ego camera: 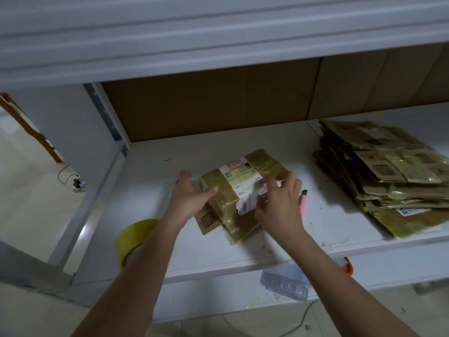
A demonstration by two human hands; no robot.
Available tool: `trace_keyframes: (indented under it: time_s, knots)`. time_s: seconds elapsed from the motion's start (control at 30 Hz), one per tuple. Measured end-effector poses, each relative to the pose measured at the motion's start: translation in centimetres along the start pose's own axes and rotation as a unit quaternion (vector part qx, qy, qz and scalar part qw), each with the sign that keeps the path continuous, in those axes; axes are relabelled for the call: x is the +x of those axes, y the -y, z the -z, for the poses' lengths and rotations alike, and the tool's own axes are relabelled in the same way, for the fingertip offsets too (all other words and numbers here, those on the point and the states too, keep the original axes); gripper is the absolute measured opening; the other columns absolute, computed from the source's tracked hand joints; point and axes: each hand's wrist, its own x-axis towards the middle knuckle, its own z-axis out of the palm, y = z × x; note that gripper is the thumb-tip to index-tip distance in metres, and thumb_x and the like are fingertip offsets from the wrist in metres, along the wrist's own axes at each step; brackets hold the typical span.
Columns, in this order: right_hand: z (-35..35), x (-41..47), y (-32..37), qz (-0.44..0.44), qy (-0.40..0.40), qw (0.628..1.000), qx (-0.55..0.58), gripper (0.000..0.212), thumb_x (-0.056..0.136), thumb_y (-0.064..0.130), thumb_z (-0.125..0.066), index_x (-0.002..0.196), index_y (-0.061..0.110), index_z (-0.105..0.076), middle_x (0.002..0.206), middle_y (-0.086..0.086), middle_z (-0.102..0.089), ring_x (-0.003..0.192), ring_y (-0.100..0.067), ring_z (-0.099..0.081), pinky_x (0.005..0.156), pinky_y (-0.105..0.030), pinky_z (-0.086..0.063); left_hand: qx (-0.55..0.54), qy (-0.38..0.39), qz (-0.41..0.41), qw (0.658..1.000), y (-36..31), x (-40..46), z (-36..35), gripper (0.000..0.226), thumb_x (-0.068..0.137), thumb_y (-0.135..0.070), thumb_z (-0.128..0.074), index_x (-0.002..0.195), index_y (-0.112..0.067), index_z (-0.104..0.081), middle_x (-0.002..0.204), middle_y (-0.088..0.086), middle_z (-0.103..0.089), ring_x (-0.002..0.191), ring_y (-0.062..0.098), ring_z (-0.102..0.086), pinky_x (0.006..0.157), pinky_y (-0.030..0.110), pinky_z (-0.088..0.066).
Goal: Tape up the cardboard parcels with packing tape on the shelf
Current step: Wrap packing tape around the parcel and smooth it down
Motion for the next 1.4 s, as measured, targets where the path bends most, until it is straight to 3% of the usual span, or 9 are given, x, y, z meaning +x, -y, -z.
trace_keyframes:
  time_s: [0.13, 0.27, 0.47, 0.57, 0.7, 0.8, 1.2, 1.33, 1.4]
  knots:
    - [-1.5, -1.3, 0.6, 0.039, 0.124, 0.986, 0.105, 0.064, 0.075, 0.000, -0.063, 0.135, 0.018, -0.048, 0.119, -0.011, -0.043, 0.103, -0.029, -0.052, 0.073, -0.022, -0.037, -0.080, 0.096, -0.029, 0.992, 0.6, 0.0, -0.6, 0.057, 0.089, -0.017, -0.069, 0.138, -0.028, -0.043, 0.138, 0.000, -0.054, 0.112, 0.013, -0.059, 0.082, 0.025, -0.051]
    - [-1.2, -1.1, -1.4, 0.040, 0.230, 0.954, 0.190, 0.090, 0.081, 0.010, -0.067, 0.153, 0.033, -0.017, 0.153, -0.002, -0.011, 0.134, -0.022, -0.034, 0.103, -0.023, -0.039, -0.049, 0.037, -0.068, 0.996, 1.1, -1.6, -0.5, 0.034, 0.088, -0.019, -0.071, 0.116, -0.025, -0.053, 0.107, -0.002, -0.062, 0.088, 0.009, -0.065, 0.063, 0.017, -0.051]
    - [-1.4, -1.6, -3.5, 0.071, 0.107, 0.969, 0.212, 0.060, 0.086, 0.026, -0.073, 0.141, 0.027, -0.050, 0.154, -0.002, -0.031, 0.133, -0.024, -0.045, 0.109, -0.035, -0.043, -0.011, 0.053, -0.150, 0.987, 3.1, -4.7, -2.5, 0.054, 0.078, -0.020, -0.081, 0.126, -0.031, -0.057, 0.105, -0.002, -0.062, 0.068, 0.012, -0.067, 0.063, 0.024, -0.057]
    - [-0.7, -1.3, -3.9, 0.079, 0.141, 0.958, 0.235, 0.055, 0.088, 0.018, -0.070, 0.139, 0.025, -0.052, 0.153, 0.003, -0.029, 0.138, -0.014, -0.037, 0.105, -0.002, -0.026, 0.007, 0.039, -0.148, 0.988, 2.9, -4.9, -2.9, 0.048, 0.081, -0.017, -0.079, 0.125, -0.023, -0.061, 0.093, -0.011, -0.069, 0.062, 0.003, -0.065, 0.064, 0.028, -0.059]
    - [0.6, -0.7, -4.6, 0.056, 0.209, 0.943, 0.254, 0.052, 0.094, 0.012, -0.061, 0.141, 0.029, -0.047, 0.159, -0.005, -0.021, 0.142, -0.007, -0.017, 0.093, 0.012, -0.010, 0.008, 0.040, -0.164, 0.986, 2.5, -5.6, -3.5, 0.040, 0.084, -0.016, -0.075, 0.122, -0.018, -0.061, 0.113, -0.008, -0.070, 0.066, -0.007, -0.063, 0.068, 0.024, -0.059]
    - [0.8, -0.4, -5.1, 0.039, 0.220, 0.930, 0.293, 0.050, 0.095, 0.010, -0.059, 0.139, 0.032, -0.049, 0.160, 0.000, -0.020, 0.147, -0.014, -0.018, 0.096, 0.008, -0.017, 0.034, 0.017, -0.180, 0.983, 2.5, -6.0, -4.0, 0.037, 0.087, -0.019, -0.073, 0.122, -0.017, -0.060, 0.113, -0.007, -0.072, 0.078, 0.004, -0.069, 0.075, 0.036, -0.060]
    - [0.5, -0.7, -4.7, 0.006, 0.217, 0.920, 0.327, 0.048, 0.098, 0.009, -0.054, 0.138, 0.036, -0.050, 0.161, 0.005, -0.020, 0.132, 0.015, -0.012, 0.106, -0.001, -0.019, 0.075, 0.046, -0.141, 0.986, 1.4, -6.3, -3.7, 0.032, 0.090, -0.032, -0.062, 0.122, -0.030, -0.056, 0.123, -0.006, -0.068, 0.103, 0.013, -0.068, 0.086, 0.043, -0.058]
    - [2.1, -0.7, -3.5, 0.049, 0.209, 0.961, 0.175, 0.065, 0.091, 0.006, -0.059, 0.145, 0.036, -0.040, 0.163, 0.000, -0.015, 0.149, -0.010, -0.009, 0.105, -0.002, 0.008, 0.172, 0.023, -0.169, 0.970, 0.6, -6.4, -0.5, 0.039, 0.095, -0.026, -0.060, 0.134, -0.027, -0.057, 0.125, -0.006, -0.066, 0.106, 0.010, -0.063, 0.088, 0.026, -0.050]
    - [3.0, -1.0, -2.0, 0.087, 0.119, 0.973, 0.176, 0.061, 0.087, 0.003, -0.057, 0.140, 0.030, -0.048, 0.159, 0.000, -0.026, 0.148, -0.016, -0.018, 0.112, -0.014, -0.010, 0.224, -0.040, -0.176, 0.958, 1.6, -6.5, 2.1, 0.039, 0.094, -0.031, -0.061, 0.133, -0.028, -0.059, 0.127, -0.003, -0.065, 0.115, 0.017, -0.060, 0.094, 0.033, -0.048]
